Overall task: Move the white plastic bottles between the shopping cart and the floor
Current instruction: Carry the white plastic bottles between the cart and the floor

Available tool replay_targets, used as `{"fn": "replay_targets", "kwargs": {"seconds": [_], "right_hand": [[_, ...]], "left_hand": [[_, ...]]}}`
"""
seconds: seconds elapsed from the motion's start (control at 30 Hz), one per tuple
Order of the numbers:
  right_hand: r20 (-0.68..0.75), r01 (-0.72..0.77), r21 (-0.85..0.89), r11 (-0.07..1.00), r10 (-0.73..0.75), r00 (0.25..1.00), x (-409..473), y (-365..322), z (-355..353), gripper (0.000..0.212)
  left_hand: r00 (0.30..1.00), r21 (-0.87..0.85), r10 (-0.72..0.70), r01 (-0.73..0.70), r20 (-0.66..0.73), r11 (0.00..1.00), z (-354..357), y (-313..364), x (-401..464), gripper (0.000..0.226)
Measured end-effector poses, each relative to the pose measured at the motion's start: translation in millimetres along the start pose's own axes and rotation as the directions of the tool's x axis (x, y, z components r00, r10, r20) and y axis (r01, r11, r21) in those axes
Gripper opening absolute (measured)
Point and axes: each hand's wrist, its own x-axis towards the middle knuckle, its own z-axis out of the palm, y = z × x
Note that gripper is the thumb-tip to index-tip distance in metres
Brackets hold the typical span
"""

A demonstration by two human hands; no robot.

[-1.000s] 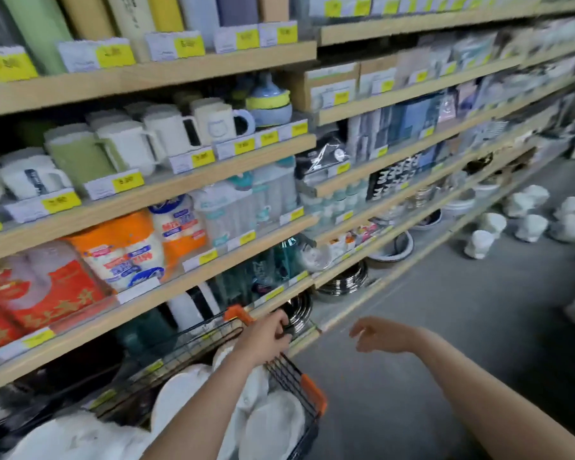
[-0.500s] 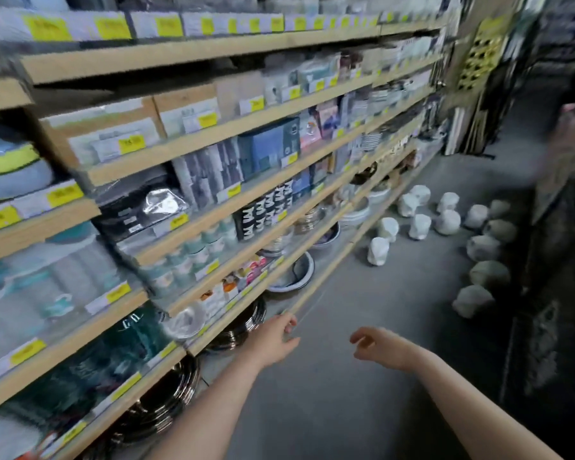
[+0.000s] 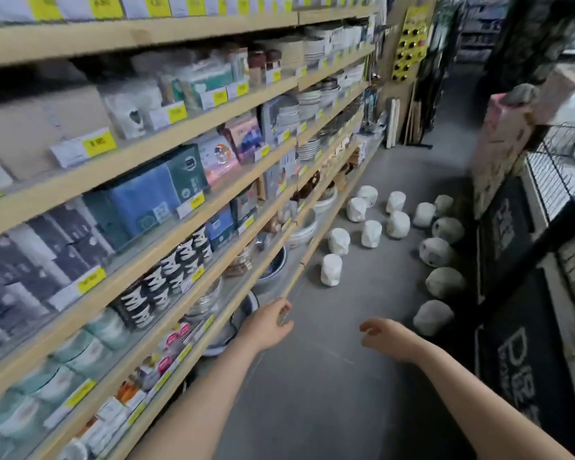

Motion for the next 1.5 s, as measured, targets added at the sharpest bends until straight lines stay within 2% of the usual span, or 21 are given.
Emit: {"fn": "replay_targets", "kwargs": {"seconds": [0.23, 0.47, 0.57, 0.73, 0.87, 1.13, 1.27, 1.37, 1.5], "right_hand": [[-0.001, -0.035, -0.011, 0.999, 0.035, 0.999, 110.4, 55.7, -98.9, 0.035], [0.05, -0.053, -0.042, 0.998, 0.055, 0.997, 229.5, 130.6, -216.7, 0.038], [0.037, -0.027, -0.08, 0.996, 0.03, 0.999, 287.8, 158.7, -268.2, 0.042], [0.104, 0.075, -0.109, 0.991, -0.064, 0.993, 383.6, 169.4, -321.1, 0.048], [0.199, 0.164, -0.171, 0.971, -0.129, 0.972, 462.2, 164.9, -339.5, 0.052], [0.334, 0.184, -0.3, 0.936, -0.077, 0.939, 603.4, 153.3, -363.2, 0.066], [0.386, 0.252, -0.298, 0.921, -0.126, 0.914, 675.8, 151.2, -362.6, 0.072], [0.402, 0.34, -0.289, 0.895, -0.209, 0.891, 749.0, 167.8, -337.5, 0.076], [0.421, 0.437, -0.298, 0.849, -0.294, 0.858, 856.7, 218.5, -265.2, 0.08]], "left_hand": [[0.998, 0.002, 0.007, -0.007, 0.057, 1.0, 13.4, 33.7, 139.4, 0.032], [0.994, -0.116, -0.107, 0.109, 0.019, 0.987, 43.2, 82.9, 285.4, 0.03], [0.988, -0.147, -0.156, 0.154, -0.002, 0.977, 51.5, 105.9, 346.9, 0.035], [0.984, -0.065, -0.179, 0.179, 0.012, 0.982, 68.5, 106.8, 419.8, 0.038], [0.971, -0.113, -0.237, 0.239, 0.034, 0.964, 80.4, 83.6, 471.7, 0.039], [0.95, -0.133, -0.306, 0.312, 0.07, 0.941, 93.2, 42.2, 612.5, 0.052], [0.939, -0.112, -0.343, 0.345, 0.041, 0.932, 114.4, 15.5, 666.8, 0.06], [0.943, -0.102, -0.332, 0.331, 0.006, 0.938, 163.7, -20.0, 705.4, 0.064], [0.947, -0.136, -0.322, 0.32, 0.011, 0.937, 271.6, -82.1, 754.9, 0.067]]}}
